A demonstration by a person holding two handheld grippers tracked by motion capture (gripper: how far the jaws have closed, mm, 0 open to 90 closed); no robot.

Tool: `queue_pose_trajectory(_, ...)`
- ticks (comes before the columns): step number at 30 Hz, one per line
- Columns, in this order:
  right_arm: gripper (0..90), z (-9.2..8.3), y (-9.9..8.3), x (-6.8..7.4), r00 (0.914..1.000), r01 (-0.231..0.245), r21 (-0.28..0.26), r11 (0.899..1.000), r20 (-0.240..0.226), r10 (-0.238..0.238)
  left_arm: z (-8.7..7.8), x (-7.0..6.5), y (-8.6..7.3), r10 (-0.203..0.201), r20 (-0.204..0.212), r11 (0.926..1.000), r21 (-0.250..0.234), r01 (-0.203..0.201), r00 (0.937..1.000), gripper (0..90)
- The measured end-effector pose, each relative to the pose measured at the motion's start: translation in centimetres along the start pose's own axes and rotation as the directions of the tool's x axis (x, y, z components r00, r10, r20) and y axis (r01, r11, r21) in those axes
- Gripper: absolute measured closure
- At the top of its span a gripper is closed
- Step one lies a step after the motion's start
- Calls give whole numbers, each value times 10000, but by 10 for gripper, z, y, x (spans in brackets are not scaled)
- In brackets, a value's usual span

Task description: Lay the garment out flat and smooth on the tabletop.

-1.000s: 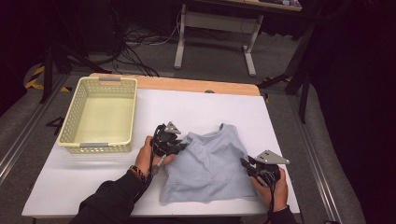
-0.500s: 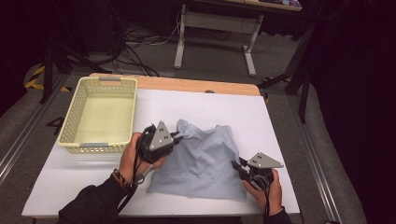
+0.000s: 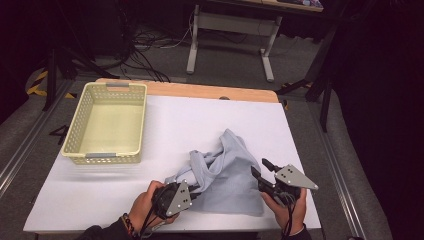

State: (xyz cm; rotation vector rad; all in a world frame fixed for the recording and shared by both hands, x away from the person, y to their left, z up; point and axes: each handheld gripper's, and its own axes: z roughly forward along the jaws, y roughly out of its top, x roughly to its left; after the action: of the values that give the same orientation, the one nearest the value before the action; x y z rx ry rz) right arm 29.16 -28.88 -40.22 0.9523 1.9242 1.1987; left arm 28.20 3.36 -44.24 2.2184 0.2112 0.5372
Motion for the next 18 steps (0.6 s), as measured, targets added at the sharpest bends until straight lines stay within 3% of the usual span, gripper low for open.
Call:
queue_pose_trajectory(2,526,1,9,8,9972,-82,-231,9997,-738,65,4,-1,-4,-125,98,9998,181,123,9999,813)
queue_pose_trajectory(4,523,7,16,24,9896,288,-102,9995,-1409,-299,9,-2,-7,-123,175,9992,394,116,9998,813)
queue_pose_trajectory(5,524,19,18,45,9710,686,188,9975,-2308,-624,13,-4,-10,-132,251,9981,603,117,9996,811)
queue_pose_trajectory(6,527,24,18,52,9628,886,290,9956,-2588,-782,13,-4,-10,-132,251,9981,603,117,9996,811)
queue_pose_trajectory(8,559,35,16,69,9380,1392,468,9892,-3264,-1165,18,-5,-13,-134,375,9968,789,104,9992,809)
queue_pose_trajectory(9,559,35,16,69,9380,1392,468,9892,-3264,-1165,19,-5,-15,-155,428,9966,814,120,9990,809)
queue_pose_trajectory(12,681,49,9,80,9158,1850,710,9802,-3741,-1457,23,-5,-18,-250,507,9946,1019,197,9984,810)
queue_pose_trajectory(15,727,58,0,84,9034,2170,1150,9694,-3999,-1548,23,-3,-19,-352,578,9945,1007,293,9977,811)
queue_pose_trajectory(16,743,61,-5,85,9021,2389,1347,9617,-3974,-1684,24,-2,-19,-432,616,9945,979,371,9972,806)
queue_pose_trajectory(18,757,62,-7,86,9002,2448,1419,9591,-4006,-1705,23,-1,-19,-568,664,9937,1006,500,9962,790)
